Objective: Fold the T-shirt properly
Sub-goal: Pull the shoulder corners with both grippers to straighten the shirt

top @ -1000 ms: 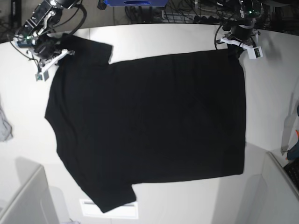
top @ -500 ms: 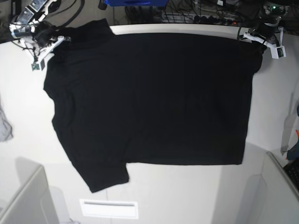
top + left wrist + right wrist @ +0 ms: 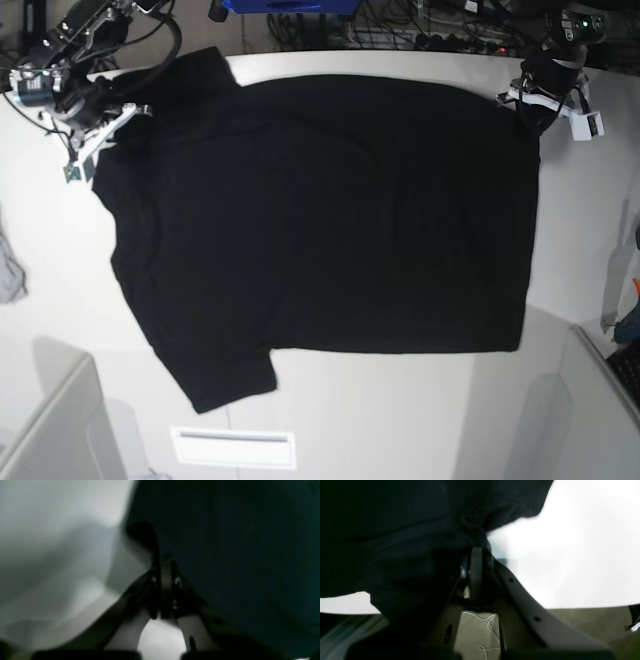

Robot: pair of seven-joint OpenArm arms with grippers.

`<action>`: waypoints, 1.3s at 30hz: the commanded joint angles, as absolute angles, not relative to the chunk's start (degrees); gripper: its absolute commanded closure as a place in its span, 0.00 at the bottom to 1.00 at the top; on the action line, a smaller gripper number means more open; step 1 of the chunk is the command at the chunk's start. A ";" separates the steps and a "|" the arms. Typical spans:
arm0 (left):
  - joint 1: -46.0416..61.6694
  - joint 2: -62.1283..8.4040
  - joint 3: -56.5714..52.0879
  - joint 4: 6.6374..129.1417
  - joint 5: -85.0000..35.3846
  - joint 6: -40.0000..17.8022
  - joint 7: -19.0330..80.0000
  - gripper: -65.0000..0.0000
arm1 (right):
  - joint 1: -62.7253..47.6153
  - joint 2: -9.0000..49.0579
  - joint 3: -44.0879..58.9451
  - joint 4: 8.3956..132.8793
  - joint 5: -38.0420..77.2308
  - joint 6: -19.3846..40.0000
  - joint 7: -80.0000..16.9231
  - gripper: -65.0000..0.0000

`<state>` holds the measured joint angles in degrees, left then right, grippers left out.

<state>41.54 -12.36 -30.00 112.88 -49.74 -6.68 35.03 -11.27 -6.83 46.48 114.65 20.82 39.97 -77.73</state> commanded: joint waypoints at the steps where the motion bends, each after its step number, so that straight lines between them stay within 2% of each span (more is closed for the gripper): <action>1: 40.75 -14.37 -30.46 113.71 -52.18 -6.73 34.86 1.00 | -10.15 -6.37 46.64 115.65 21.32 40.00 -77.49 1.00; 5: 35.56 -15.08 -31.08 113.45 -54.46 -6.64 39.78 1.00 | -6.64 -6.37 46.20 115.56 21.32 40.00 -77.93 1.00; 14: 23.43 -14.81 -40.13 111.60 -54.37 -6.64 50.86 1.00 | 2.15 -4.62 46.02 109.93 21.49 40.00 -78.02 1.00; 17: 19.56 -14.46 -39.60 110.64 -49.10 -6.64 53.49 1.00 | 5.32 -3.47 45.93 105.27 21.32 40.00 -77.76 1.00; 23: 15.08 -12.26 -34.59 110.37 -37.49 -6.64 54.02 1.00 | 8.92 -1.63 45.93 96.04 21.32 40.00 -74.77 1.00; 34: 8.48 -12.35 -33.54 101.85 -31.52 -6.64 53.76 1.00 | 12.79 -0.57 45.85 87.52 20.62 40.00 -71.60 1.00; 39: 7.69 -12.62 -30.55 100.26 -31.34 -6.73 53.58 1.00 | 13.41 -0.57 41.89 85.76 20.44 38.11 -68.62 1.00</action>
<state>8.14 -11.73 -30.20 99.48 -31.16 -6.44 54.65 12.16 -1.30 41.89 84.82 19.44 38.26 -69.71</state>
